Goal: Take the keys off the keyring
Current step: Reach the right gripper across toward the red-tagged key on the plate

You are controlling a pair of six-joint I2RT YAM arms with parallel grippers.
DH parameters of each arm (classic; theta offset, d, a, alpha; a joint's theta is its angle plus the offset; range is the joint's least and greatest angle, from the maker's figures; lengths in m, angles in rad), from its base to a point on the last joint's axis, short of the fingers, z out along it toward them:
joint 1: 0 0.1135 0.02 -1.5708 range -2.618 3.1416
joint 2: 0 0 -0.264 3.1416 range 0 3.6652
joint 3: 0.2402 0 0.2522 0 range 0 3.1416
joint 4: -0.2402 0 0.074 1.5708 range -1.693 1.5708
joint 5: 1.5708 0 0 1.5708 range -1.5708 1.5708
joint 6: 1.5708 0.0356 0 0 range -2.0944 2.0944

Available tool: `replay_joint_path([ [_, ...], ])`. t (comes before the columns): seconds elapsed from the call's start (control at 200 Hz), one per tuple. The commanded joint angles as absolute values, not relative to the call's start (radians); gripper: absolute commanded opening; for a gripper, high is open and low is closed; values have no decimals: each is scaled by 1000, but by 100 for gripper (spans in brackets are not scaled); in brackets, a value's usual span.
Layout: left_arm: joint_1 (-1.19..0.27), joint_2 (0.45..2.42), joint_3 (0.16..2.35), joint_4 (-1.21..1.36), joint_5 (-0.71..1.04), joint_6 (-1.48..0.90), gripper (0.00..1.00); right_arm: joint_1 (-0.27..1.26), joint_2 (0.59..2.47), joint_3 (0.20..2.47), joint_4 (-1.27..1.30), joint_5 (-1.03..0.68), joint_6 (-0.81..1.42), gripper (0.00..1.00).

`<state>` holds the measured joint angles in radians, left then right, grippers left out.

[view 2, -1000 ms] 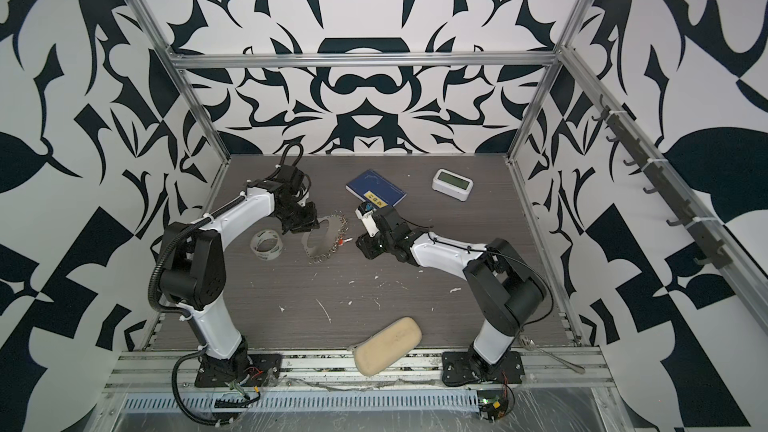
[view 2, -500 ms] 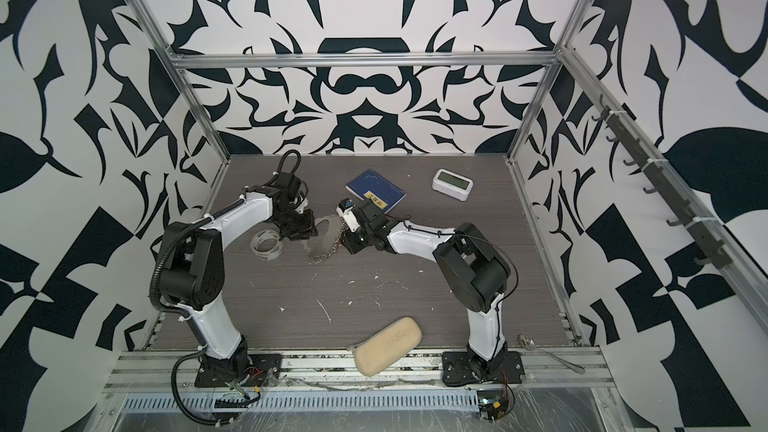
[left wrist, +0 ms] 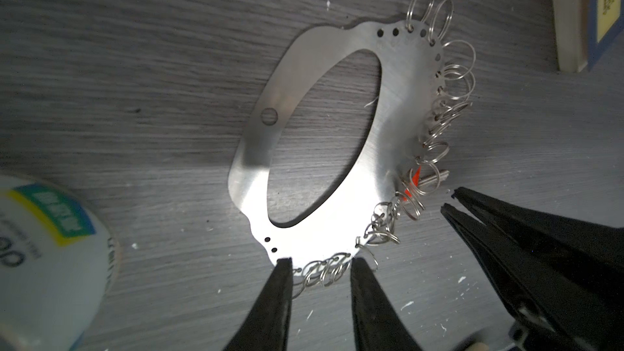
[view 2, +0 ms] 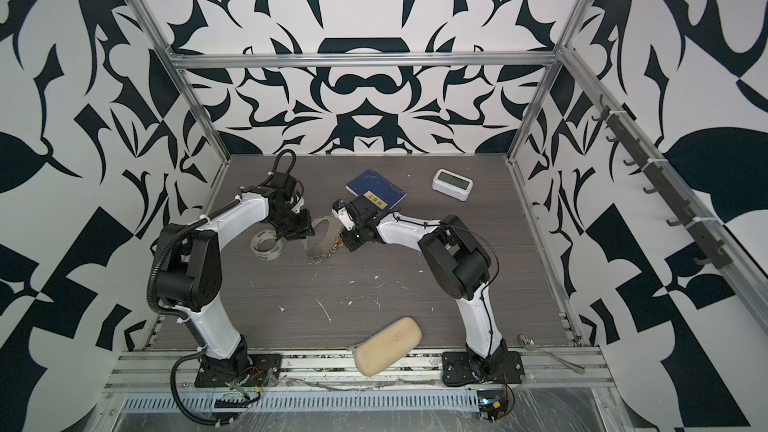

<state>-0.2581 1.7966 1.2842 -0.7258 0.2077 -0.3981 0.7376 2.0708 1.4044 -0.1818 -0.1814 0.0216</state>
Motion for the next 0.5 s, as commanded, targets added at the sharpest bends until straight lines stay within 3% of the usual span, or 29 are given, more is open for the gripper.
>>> replay_joint_path([
  [0.0, -253, 1758, 1270, -750, 226, -392, 33, 737, 2081, 1463, -199, -200, 5, 17],
  [0.295, -252, 1746, 1258, -748, 229, -399, 32, 730, 2106, 1458, -220, -189, 11, 15],
  [0.495, -252, 1733, 1243, -745, 225, -403, 32, 730, 2034, 1324, -196, -134, 53, 15],
])
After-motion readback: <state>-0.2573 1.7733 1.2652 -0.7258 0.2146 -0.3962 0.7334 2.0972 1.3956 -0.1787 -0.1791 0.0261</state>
